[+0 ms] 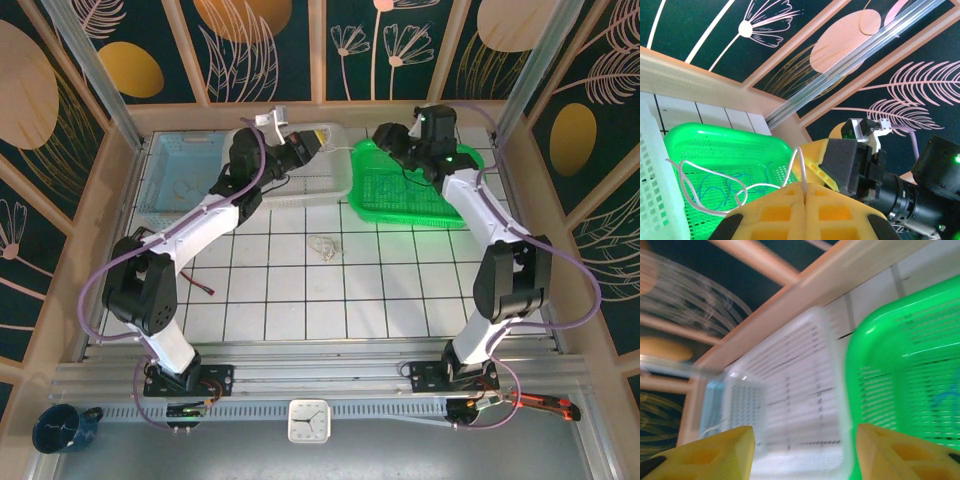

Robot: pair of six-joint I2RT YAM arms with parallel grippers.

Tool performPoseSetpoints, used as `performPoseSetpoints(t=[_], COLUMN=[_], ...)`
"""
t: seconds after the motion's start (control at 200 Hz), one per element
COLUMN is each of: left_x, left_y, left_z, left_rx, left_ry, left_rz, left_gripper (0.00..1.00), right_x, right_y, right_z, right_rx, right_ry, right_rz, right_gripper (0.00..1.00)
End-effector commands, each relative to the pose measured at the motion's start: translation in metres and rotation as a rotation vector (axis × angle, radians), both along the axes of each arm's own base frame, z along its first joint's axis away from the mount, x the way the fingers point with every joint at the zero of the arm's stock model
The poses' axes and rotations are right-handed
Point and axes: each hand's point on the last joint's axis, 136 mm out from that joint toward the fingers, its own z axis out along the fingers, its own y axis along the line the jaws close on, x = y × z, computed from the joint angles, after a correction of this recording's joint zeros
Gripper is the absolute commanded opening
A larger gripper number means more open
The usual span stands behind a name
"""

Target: Untangle the cables

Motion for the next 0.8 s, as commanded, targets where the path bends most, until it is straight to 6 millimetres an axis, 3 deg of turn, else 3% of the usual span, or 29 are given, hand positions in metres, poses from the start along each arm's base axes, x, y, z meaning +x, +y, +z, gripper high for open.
performPoseSetpoints(t=[0.0, 0.17, 0.42, 0.701, 0.796], left_x=[-0.010, -0.016, -0.029, -0.038, -0.041], left_y=[0.010, 0.016, 0.025, 0.036, 0.038], left_z=[0.032, 0.033, 0.035, 0.036, 0.037], left_rx=[-0.074, -0.121, -0.165, -0.207, -0.220], left_ry=[-0.060, -0.035, -0.030, -0.033, -0.033], left_rz=[-0.002, 0.014, 0.031, 0.056, 0.058], left_gripper=[0.00, 0.00, 0.00, 0.00, 0.00], right_x=[-0.018, -0.033, -0.040, -0.047, -0.049], right_y=[0.040, 0.070, 0.082, 0.084, 0.085], right_z=[0.038, 0.053, 0.050, 0.040, 0.038], right_rx=[0.131, 0.138, 0.139, 0.127, 0.121], right_ry=[-0.098, -0.145, -0.129, -0.108, -0.112], right_rz=[0.089, 0.125, 0.134, 0.126, 0.122], right_gripper=[0.59, 0.63, 0.62, 0.39, 0.22])
